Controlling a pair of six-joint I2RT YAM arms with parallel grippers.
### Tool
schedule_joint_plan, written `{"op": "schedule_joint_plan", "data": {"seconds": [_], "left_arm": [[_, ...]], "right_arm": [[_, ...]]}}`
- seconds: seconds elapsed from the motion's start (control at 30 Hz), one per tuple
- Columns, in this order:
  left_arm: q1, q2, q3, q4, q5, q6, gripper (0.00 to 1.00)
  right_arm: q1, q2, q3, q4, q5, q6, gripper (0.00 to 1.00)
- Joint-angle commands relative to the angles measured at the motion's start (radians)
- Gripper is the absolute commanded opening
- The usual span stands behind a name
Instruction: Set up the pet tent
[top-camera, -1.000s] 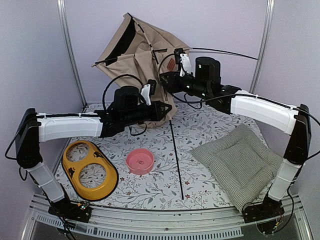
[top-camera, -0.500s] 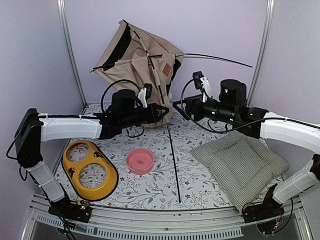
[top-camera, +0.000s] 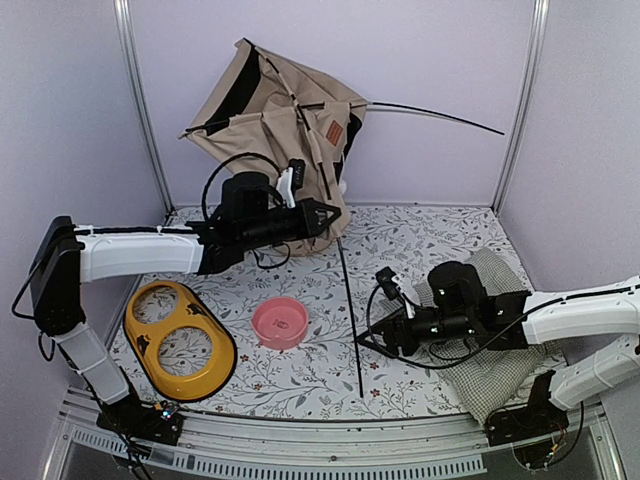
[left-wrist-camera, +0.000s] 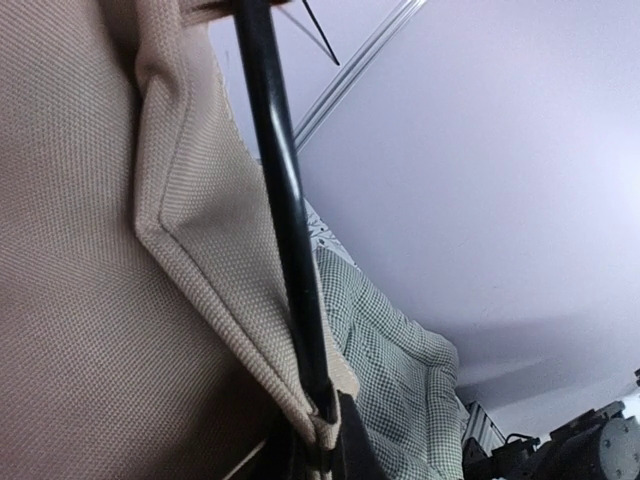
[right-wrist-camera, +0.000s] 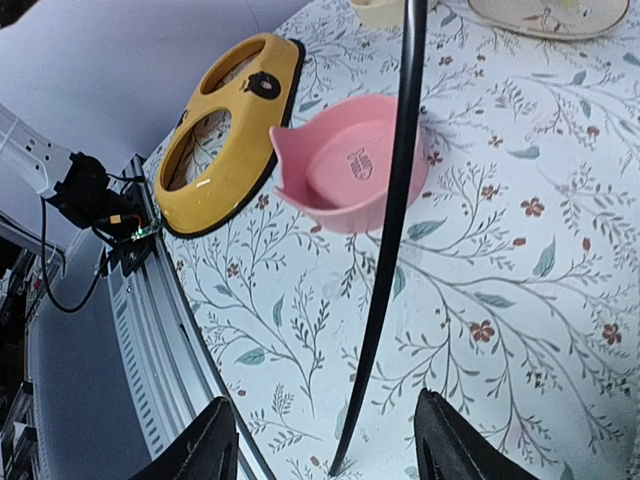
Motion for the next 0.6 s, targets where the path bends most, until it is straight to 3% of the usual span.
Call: {"op": "schedule_joint_plan", "data": {"seconds": [0.0,0.3,0.57], "left_arm": [[0.025,-0.003,0.062,0.059,-0.012,0.01,0.0],[0.027,0.002,0.083,0.055,-0.006,0.011,0.0],[0.028,-0.002,0.09,0.051,0.004,0.011,0.0]], "right_arm": [[0.037,0.004,-0.063,0.083,-0.043,0.086,0.6],[0.072,0.15,-0.123,0.198,-0.074,0.152,0.51],[0.072,0.207,-0.132,0.222,-0.021,0.18,0.35]]}}
